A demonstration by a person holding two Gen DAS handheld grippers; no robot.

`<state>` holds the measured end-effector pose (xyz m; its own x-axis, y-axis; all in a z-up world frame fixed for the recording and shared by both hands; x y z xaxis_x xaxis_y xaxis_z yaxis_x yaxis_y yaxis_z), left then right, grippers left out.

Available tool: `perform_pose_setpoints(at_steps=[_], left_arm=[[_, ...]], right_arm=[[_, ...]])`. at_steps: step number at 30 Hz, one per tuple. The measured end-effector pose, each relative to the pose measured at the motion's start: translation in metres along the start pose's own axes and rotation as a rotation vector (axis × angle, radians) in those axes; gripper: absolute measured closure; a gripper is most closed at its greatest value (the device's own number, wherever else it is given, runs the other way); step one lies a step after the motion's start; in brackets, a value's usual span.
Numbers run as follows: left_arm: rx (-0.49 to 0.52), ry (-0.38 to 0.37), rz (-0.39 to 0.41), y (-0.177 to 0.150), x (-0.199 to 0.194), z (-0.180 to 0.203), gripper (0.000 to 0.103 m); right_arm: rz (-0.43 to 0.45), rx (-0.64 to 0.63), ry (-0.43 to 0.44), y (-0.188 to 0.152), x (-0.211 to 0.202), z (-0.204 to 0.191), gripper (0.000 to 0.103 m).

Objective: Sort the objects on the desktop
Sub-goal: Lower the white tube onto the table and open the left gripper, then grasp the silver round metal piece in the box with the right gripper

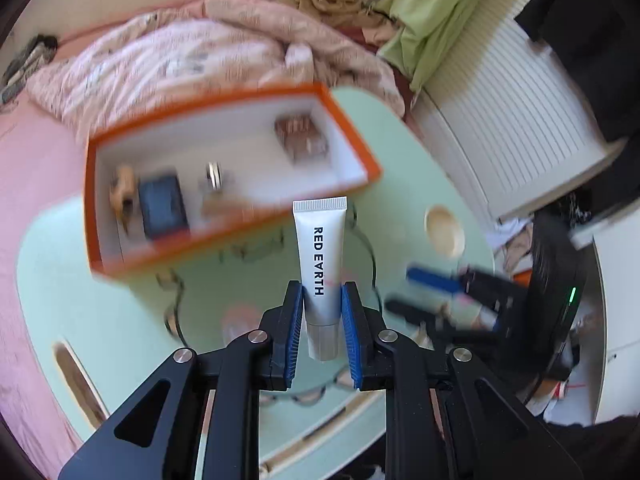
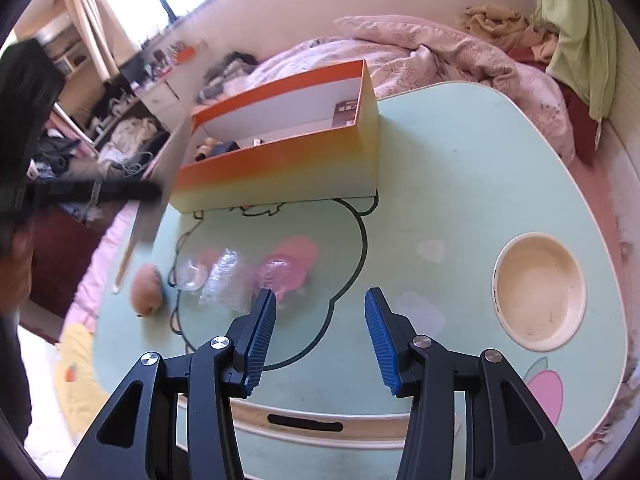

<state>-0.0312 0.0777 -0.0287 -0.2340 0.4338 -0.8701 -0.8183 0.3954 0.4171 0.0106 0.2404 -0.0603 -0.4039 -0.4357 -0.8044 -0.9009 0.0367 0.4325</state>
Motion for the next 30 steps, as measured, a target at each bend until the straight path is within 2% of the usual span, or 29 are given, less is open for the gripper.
perform_pose_setpoints(at_steps=[4, 8, 14, 15, 16, 17, 20, 21, 23, 24, 25, 26, 28, 30], left_arm=[[-0.023, 0.025, -0.004, -0.026, 0.01, -0.004, 0.082], [-0.033, 0.086, 0.005, -0.041, 0.017, -0.008, 0.082], [-0.037, 0.103, -0.011, -0.054, 0.034, -0.009, 0.081], [-0.043, 0.107, -0.01, -0.055, 0.034, -0.01, 0.08], [-0.052, 0.114, -0.004, -0.055, 0.033, -0.011, 0.072], [-0.06, 0.117, 0.01, -0.055, 0.03, -0.012, 0.069], [-0.066, 0.133, 0.104, -0.058, 0.012, -0.013, 0.069], [-0.067, 0.14, 0.138, -0.059, 0.005, -0.014, 0.069], [-0.06, 0.2, 0.227, -0.066, -0.008, -0.013, 0.068], [-0.061, 0.242, 0.256, -0.07, -0.013, -0.013, 0.064], [-0.068, 0.287, 0.266, -0.075, -0.015, -0.013, 0.04], [-0.074, 0.333, 0.277, -0.079, -0.016, -0.014, 0.024], [-0.083, 0.349, 0.294, -0.085, -0.018, -0.013, 0.024], [-0.107, 0.34, 0.288, -0.089, -0.018, -0.014, 0.024]], right_arm=[[-0.018, -0.009, -0.017, -0.004, 0.004, -0.005, 0.057], [-0.028, -0.014, -0.012, -0.005, 0.006, -0.008, 0.057], [-0.028, -0.001, -0.001, -0.002, 0.003, -0.011, 0.057], [-0.027, 0.001, 0.0, -0.001, 0.003, -0.011, 0.057], [-0.026, 0.001, 0.001, 0.0, 0.003, -0.012, 0.057], [-0.025, -0.001, 0.001, 0.0, 0.002, -0.013, 0.057], [-0.022, -0.007, 0.015, 0.005, -0.001, -0.018, 0.057], [-0.021, -0.011, 0.042, 0.01, -0.005, -0.021, 0.057], [-0.02, -0.02, 0.104, 0.02, -0.012, -0.029, 0.057], [-0.013, -0.028, 0.13, 0.028, -0.015, -0.034, 0.058], [-0.006, -0.037, 0.154, 0.037, -0.018, -0.041, 0.058], [0.002, -0.046, 0.178, 0.046, -0.02, -0.047, 0.058], [0.01, -0.042, 0.178, 0.071, -0.017, -0.059, 0.057], [-0.021, -0.085, 0.133, 0.097, 0.0, -0.078, 0.057]])
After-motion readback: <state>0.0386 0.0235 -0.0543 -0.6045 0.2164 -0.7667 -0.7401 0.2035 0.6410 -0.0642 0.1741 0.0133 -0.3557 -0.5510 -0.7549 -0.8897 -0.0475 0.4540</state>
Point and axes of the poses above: each gripper's, at about its wrist camera, not at the fingertips, and x roughly the way its jaws point, z to its right, y to its top, the point moved 2 cm from there along x, roughly the way its jaws point, and after that the axes turned 13 degrees about x, right-handed, at the moved point
